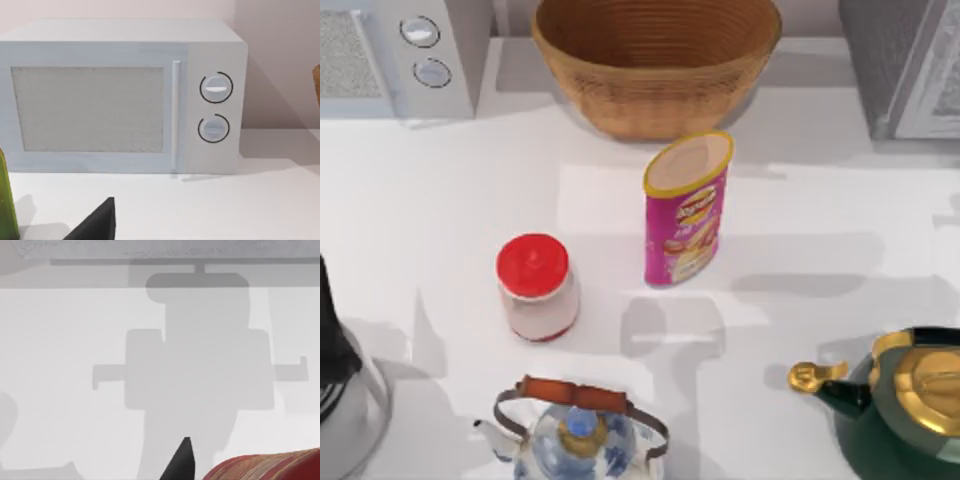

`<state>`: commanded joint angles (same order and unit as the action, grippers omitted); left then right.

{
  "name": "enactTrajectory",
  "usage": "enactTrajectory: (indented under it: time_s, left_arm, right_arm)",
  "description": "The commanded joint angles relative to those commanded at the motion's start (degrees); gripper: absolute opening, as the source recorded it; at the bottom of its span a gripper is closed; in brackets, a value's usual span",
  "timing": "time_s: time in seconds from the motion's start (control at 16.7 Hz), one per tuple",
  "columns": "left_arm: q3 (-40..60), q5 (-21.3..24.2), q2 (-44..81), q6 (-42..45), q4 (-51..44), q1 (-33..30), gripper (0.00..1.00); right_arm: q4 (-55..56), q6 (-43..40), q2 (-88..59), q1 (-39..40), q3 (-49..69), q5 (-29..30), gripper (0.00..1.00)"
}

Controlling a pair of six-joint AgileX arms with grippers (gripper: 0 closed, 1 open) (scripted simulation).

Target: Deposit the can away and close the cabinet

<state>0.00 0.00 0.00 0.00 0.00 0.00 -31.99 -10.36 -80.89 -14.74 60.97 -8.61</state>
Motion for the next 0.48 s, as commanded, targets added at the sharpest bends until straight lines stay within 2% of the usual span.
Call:
enactTrajectory:
  time_s: [0.24, 0.48]
  left_arm:
    - [0.00, 0.00, 0.00, 0.00, 0.00, 0.00, 1.00]
    - [0.00, 0.00, 0.00, 0.00, 0.00, 0.00, 1.00]
  right_arm:
    - [-0.35, 0.28, 0.45, 0.24, -0.36, 0.11, 0.00]
    - [-0.97, 2.32, 8.88, 2.12, -2.63, 1.70, 0.00]
